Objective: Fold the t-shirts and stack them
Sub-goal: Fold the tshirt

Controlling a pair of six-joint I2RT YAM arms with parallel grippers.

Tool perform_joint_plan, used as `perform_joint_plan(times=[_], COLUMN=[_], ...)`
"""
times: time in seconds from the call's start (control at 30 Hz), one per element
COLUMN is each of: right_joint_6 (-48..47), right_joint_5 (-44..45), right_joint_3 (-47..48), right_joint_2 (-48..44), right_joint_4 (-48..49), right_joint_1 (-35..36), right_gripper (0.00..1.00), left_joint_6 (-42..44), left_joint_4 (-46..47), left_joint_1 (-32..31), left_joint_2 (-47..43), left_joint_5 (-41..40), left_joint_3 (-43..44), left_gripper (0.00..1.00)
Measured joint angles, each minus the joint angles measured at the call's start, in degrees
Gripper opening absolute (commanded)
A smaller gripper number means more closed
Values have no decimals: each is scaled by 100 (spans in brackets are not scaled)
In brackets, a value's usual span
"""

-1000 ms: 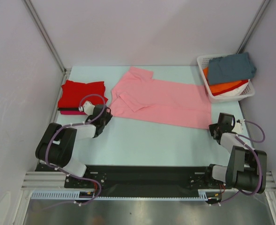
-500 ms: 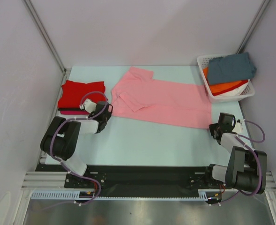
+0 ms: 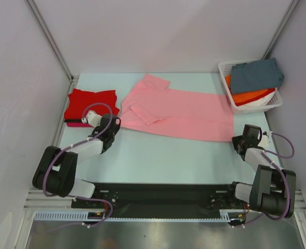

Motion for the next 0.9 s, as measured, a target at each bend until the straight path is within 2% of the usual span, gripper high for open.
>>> perform_joint_plan(times=[0.27,0.33,0.4,0.47,0.53,0.77,0.9], right_joint_6=[0,2,2,0,2,0,0], right_joint_5=[-94,-98,-96,-92,-92,-83,-81], right_joint_3=[-2,-2,-13,-33,-46,-50,-52], right_joint_2=[-85,-116,-133,-144,-144,-142,-138], right_joint_4=[-37,-42,-39,-39,-42,-31,-28], right_joint_1=[0,4,13,31,50,107,116], right_gripper=[0,0,0,0,0,0,0], left_joint_6=[-190,-260,-323,-356,-354,-269,-262], left_joint_4=[-398,-505,-619,-713,-778,-544,-317], left_joint_1=[-35,-59,-79,-87,-87,-87,-87], left_joint_2=[-896,-1014,-1200,-1351,-1482,-1519,-1296], left_joint_5=[-20,-22,-24,-57,-83,63,129], left_joint_3=[-577,-728,-933,-1082,-1207,-1305,-1305], left_gripper=[1,12,33,47,54,56,54])
